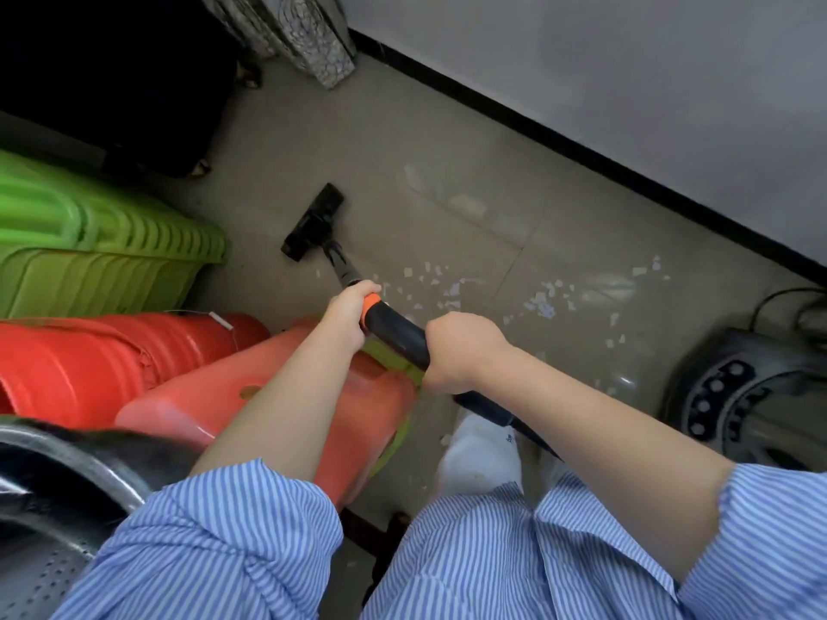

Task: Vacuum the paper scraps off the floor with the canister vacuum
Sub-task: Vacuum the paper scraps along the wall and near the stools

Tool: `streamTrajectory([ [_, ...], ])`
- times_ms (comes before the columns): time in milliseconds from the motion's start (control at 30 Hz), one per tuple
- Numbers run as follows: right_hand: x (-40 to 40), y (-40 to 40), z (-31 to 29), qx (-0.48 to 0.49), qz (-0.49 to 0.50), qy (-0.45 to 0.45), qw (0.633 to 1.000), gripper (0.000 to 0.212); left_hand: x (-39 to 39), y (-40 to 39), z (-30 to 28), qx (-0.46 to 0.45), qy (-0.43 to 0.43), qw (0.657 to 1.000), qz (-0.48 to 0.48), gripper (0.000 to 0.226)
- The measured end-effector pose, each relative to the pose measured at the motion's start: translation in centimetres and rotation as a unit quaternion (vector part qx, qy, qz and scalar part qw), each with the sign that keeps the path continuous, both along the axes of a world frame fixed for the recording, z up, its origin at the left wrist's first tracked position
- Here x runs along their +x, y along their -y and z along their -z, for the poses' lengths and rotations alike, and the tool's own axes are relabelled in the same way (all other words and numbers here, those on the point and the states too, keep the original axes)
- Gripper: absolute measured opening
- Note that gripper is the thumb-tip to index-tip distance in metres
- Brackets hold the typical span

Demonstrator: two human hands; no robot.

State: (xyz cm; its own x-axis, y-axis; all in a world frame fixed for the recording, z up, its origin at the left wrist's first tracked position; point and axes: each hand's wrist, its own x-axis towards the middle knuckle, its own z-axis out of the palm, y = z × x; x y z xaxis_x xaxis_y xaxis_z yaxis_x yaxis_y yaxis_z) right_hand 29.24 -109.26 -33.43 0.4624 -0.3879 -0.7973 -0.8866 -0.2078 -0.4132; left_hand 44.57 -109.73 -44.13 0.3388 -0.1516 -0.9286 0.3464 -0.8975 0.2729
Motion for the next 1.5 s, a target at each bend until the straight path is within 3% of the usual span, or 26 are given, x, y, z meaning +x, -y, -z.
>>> streamTrajectory([
  [333, -4.6, -3.7, -0.7, 0.028, -0.008, 0.007, 1.000, 0.011, -4.7, -4.3, -1.4, 0.006, -0.002, 1.000, -0.004, 0.035],
  [633, -6.2, -6.4, -0.3, 0.044, 0.010, 0.046, 0.998, 0.025, -6.2, -6.7, -2.6, 0.013, 0.042, 0.999, 0.003, 0.005],
  [800, -5.4, -6.7, 0.0, 0.045, 0.012, 0.064, 0.997, 0.006, -5.5, -7.2, -2.7, 0.012, 0.069, 0.997, -0.016, 0.015],
  [967, -4.2, -6.2, 0.5, 0.052, 0.022, 0.061, 0.997, 0.007, -5.1, -6.6, -2.3, 0.014, 0.060, 0.998, -0.018, 0.020],
  [1100, -4.5, -5.4, 0.7, 0.046, 0.015, 0.038, 0.998, 0.025, -6.1, -5.7, -2.6, 0.021, 0.039, 0.999, 0.010, 0.021],
  [1500, -9.7, -6.7, -1.2, 0.042, 0.002, 0.002, 0.999, 0.014, -11.3, -7.2, -4.0, 0.029, 0.010, 0.999, 0.028, 0.019],
])
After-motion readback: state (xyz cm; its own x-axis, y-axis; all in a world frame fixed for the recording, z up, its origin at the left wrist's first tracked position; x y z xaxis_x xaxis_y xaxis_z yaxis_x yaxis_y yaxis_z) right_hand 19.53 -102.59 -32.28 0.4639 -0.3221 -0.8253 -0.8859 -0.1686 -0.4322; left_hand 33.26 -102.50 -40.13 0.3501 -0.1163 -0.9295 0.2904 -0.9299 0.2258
